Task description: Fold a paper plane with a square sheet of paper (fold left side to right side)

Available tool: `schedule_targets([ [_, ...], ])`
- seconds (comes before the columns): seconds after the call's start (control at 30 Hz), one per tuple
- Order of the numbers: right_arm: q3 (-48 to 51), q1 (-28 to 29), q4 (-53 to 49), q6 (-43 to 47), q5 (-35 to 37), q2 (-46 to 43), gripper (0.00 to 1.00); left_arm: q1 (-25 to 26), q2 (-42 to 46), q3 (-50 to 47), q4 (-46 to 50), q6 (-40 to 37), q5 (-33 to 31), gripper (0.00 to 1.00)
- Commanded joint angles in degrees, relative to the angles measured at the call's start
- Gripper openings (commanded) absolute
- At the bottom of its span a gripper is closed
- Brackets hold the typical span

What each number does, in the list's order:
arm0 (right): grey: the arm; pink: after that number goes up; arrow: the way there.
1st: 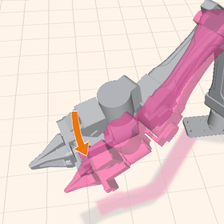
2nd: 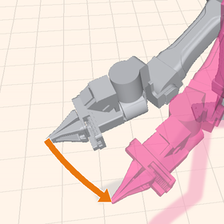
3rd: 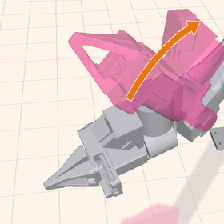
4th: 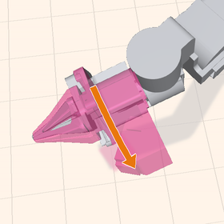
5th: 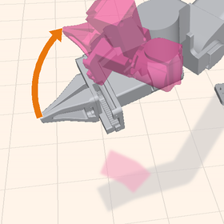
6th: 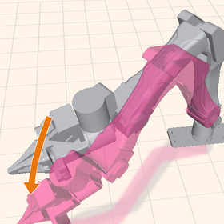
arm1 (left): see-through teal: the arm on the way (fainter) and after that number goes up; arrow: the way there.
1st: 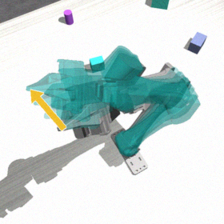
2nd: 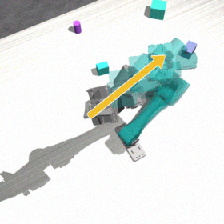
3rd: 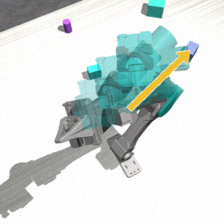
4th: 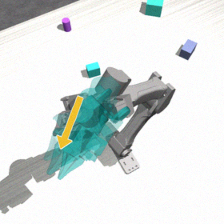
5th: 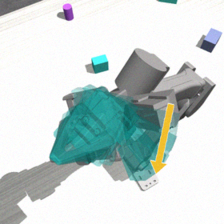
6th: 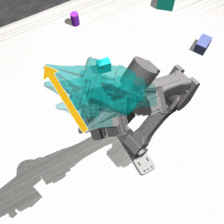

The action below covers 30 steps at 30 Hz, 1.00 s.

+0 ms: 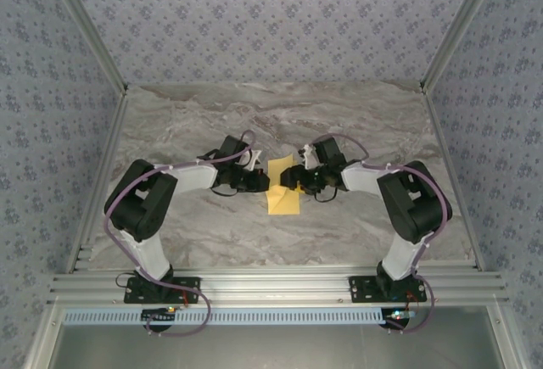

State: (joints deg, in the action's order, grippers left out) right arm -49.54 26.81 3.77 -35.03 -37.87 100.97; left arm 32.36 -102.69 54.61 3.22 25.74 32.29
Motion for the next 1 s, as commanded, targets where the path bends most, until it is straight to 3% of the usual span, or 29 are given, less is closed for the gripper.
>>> schedule_targets([
  [0.0,-2.34,0.36,0.19,-0.31,0.08,2.48,0.48,-0.62,2.97,0.33,0.81,-0.18,-0.29,0.21],
  [0.13,-2.67,0.06,0.86,-0.20,-0.22,2.14,0.18,-2.10,6.74,-1.44,0.75,0.61,-0.97,0.28],
  [0.23,-0.31,-1.86,5.66,-2.74,-2.03,-0.82,0.08,-4.43,11.70,-4.62,-1.66,3.59,0.00,0.34],
  [0.43,3.17,-7.06,13.98,-7.62,-9.43,-10.79,0.05,-8.49,25.35,-10.60,-7.79,12.71,3.54,0.65],
  [0.57,1.93,-9.37,15.28,-11.23,-13.84,-17.50,0.06,-9.69,32.68,-12.16,-15.34,22.00,9.18,0.77],
  [0.77,-2.95,-9.01,16.04,-16.25,-15.81,-24.11,0.07,-8.97,38.03,-11.47,-25.15,31.88,12.34,0.83],
  [0.97,-8.18,-5.65,15.92,-19.25,-16.31,-26.22,0.08,-4.41,37.87,-9.54,-31.69,34.34,12.07,0.83],
])
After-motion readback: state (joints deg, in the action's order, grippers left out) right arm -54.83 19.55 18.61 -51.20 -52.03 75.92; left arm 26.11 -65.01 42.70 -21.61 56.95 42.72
